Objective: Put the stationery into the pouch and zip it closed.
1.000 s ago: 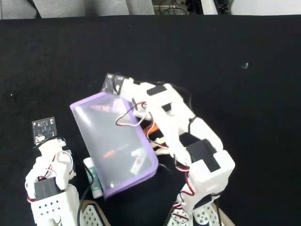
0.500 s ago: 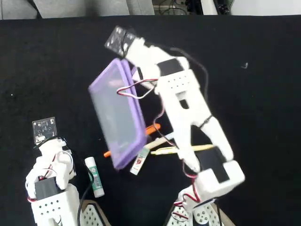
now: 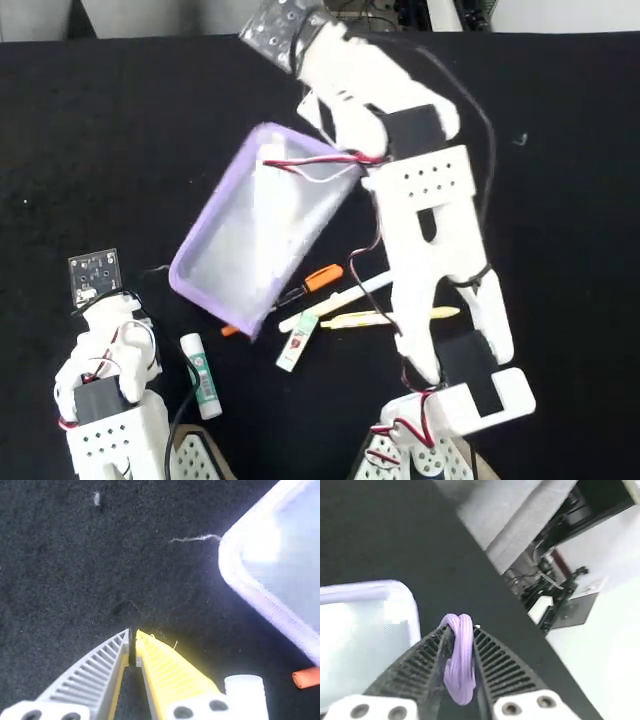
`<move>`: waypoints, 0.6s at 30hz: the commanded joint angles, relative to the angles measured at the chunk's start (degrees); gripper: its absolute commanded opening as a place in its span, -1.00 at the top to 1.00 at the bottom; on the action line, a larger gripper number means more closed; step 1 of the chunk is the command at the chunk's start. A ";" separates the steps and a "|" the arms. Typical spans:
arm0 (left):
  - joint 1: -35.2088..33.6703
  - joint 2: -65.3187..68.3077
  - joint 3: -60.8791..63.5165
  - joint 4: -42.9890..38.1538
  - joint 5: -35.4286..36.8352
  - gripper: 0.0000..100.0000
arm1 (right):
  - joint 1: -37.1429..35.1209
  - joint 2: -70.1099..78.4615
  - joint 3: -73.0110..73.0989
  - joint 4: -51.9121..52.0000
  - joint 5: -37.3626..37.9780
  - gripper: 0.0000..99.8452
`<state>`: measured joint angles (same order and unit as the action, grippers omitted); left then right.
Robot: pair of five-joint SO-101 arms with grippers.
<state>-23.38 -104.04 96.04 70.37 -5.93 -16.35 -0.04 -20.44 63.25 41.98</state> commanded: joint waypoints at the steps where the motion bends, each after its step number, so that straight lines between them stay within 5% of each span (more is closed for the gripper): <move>1: -0.48 -0.18 1.36 0.26 0.18 0.94 | 2.99 -3.47 -6.64 0.70 -0.62 0.98; 18: -0.48 -0.18 1.36 0.26 0.18 0.94 | 1.67 -3.38 -27.47 16.18 -7.21 0.98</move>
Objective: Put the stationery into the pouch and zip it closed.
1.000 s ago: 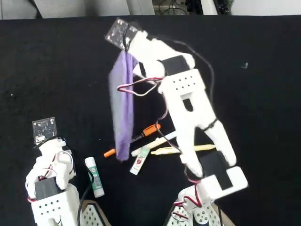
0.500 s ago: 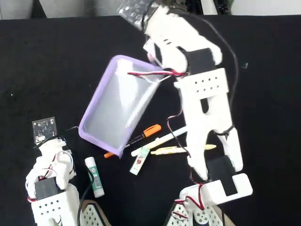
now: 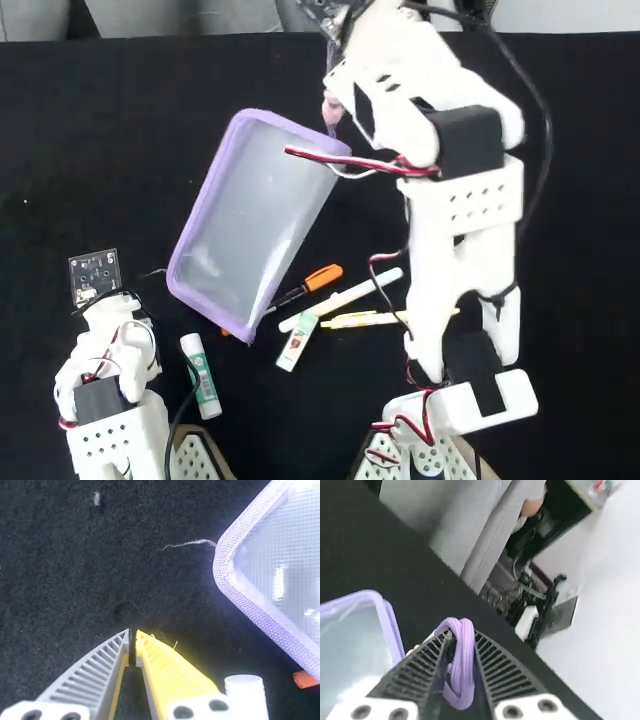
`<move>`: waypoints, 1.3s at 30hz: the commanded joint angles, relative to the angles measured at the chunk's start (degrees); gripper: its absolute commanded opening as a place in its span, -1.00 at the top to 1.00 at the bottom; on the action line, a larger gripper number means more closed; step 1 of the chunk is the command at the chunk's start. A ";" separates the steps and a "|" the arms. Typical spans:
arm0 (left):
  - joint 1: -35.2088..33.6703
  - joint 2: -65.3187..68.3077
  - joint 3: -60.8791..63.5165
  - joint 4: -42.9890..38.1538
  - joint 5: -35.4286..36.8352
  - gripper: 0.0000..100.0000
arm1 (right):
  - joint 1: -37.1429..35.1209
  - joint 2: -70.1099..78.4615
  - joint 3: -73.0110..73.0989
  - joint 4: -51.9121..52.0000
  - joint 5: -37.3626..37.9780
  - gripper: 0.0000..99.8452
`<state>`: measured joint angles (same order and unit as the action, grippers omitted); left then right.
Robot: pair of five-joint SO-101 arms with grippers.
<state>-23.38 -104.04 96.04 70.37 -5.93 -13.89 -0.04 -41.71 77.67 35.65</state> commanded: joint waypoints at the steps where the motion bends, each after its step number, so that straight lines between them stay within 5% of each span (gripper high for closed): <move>1: -0.48 -0.18 1.36 0.26 0.18 0.94 | -0.79 -3.38 -6.81 2.37 -0.88 0.98; 13: -0.48 -0.18 1.36 0.26 0.18 0.94 | -0.97 -3.82 -11.56 4.48 -5.45 0.98; 28: 5.76 -0.18 1.36 0.26 0.18 0.94 | -0.44 -3.91 -25.27 19.78 -15.30 0.98; 39: 5.58 -0.18 1.36 0.26 0.18 0.94 | 15.47 -8.57 -20.35 23.21 -10.11 0.97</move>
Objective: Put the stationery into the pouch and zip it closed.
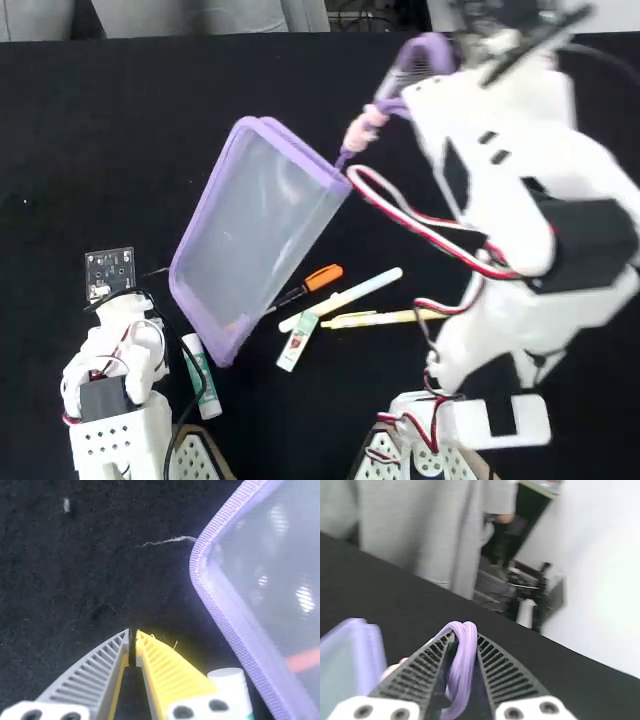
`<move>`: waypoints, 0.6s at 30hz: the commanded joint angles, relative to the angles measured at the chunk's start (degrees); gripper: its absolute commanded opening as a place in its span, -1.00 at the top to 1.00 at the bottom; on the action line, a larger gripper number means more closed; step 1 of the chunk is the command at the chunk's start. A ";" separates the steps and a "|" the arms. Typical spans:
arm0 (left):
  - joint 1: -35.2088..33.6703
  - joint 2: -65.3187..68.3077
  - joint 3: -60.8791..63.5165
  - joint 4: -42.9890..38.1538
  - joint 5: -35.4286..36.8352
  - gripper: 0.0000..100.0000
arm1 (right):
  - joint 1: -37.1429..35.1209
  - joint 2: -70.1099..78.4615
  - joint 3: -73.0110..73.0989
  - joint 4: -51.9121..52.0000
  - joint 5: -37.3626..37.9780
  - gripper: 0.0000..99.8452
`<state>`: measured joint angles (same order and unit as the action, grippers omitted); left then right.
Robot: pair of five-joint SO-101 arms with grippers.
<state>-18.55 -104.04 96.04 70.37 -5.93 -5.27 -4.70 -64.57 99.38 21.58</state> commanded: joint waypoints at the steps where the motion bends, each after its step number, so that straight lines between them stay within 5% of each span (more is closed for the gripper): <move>1: 0.66 -0.18 1.36 0.26 0.18 0.94 | 8.62 -4.53 4.62 1.49 6.07 0.97; 10: 0.84 -0.18 1.36 0.26 0.18 0.94 | 22.42 -6.02 34.15 -0.62 17.67 0.97; 18: 0.92 -0.18 1.36 0.26 0.18 0.94 | 29.80 -5.93 62.64 -20.75 25.85 0.97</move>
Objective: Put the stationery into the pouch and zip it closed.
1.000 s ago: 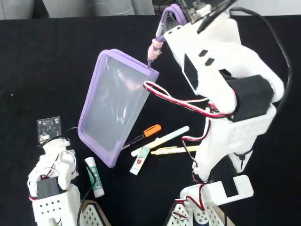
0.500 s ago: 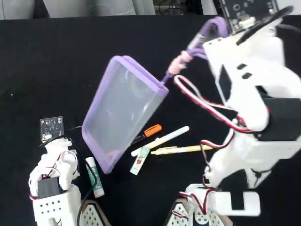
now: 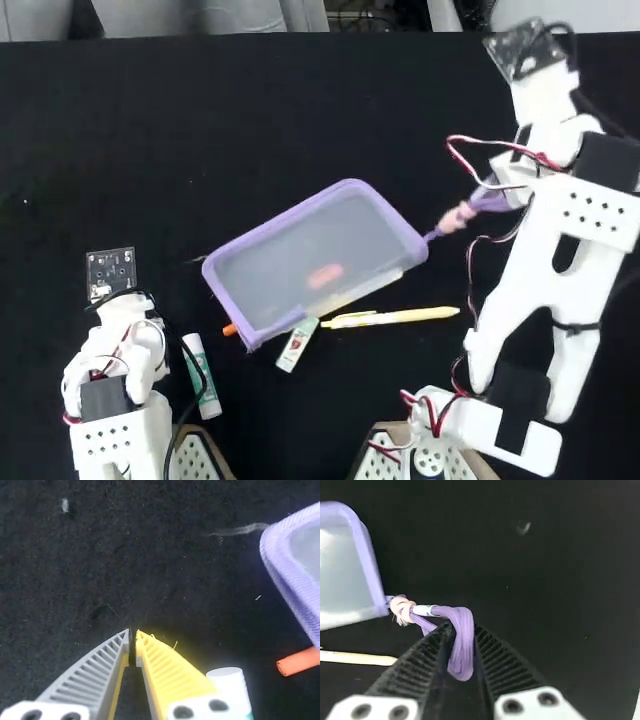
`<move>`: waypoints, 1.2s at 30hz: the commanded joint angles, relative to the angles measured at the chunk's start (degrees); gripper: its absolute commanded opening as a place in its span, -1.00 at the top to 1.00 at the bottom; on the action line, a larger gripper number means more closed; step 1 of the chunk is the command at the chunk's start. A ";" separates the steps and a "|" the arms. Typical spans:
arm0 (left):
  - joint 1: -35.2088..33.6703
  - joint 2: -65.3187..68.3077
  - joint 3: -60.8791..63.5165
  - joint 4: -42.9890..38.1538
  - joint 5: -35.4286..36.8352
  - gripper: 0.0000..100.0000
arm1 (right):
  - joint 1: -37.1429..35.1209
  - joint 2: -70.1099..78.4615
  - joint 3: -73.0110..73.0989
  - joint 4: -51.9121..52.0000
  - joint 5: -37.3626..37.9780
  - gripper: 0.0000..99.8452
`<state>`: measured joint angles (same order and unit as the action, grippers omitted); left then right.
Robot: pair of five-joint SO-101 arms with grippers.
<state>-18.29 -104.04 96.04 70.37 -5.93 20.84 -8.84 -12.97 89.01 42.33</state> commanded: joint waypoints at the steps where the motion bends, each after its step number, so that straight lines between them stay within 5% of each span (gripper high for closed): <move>1: 0.66 -0.18 1.36 0.26 0.18 0.94 | 4.48 -1.80 13.93 -12.84 6.77 0.97; 7: 0.66 -0.18 1.36 0.26 0.18 0.94 | 9.41 -1.80 25.71 -20.66 12.04 0.79; 16: 0.66 -0.18 1.36 0.26 0.18 0.94 | 12.13 -2.42 28.09 -16.62 26.46 0.51; 25: 0.66 -0.18 1.36 0.26 0.18 0.94 | 1.49 -9.10 23.69 -3.96 32.44 0.43; 36: 0.57 -0.18 1.36 0.26 0.18 0.94 | -6.77 -9.36 46.29 -30.15 33.23 0.43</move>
<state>-18.11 -104.04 96.04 70.37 -5.93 15.30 -15.87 27.91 69.49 74.24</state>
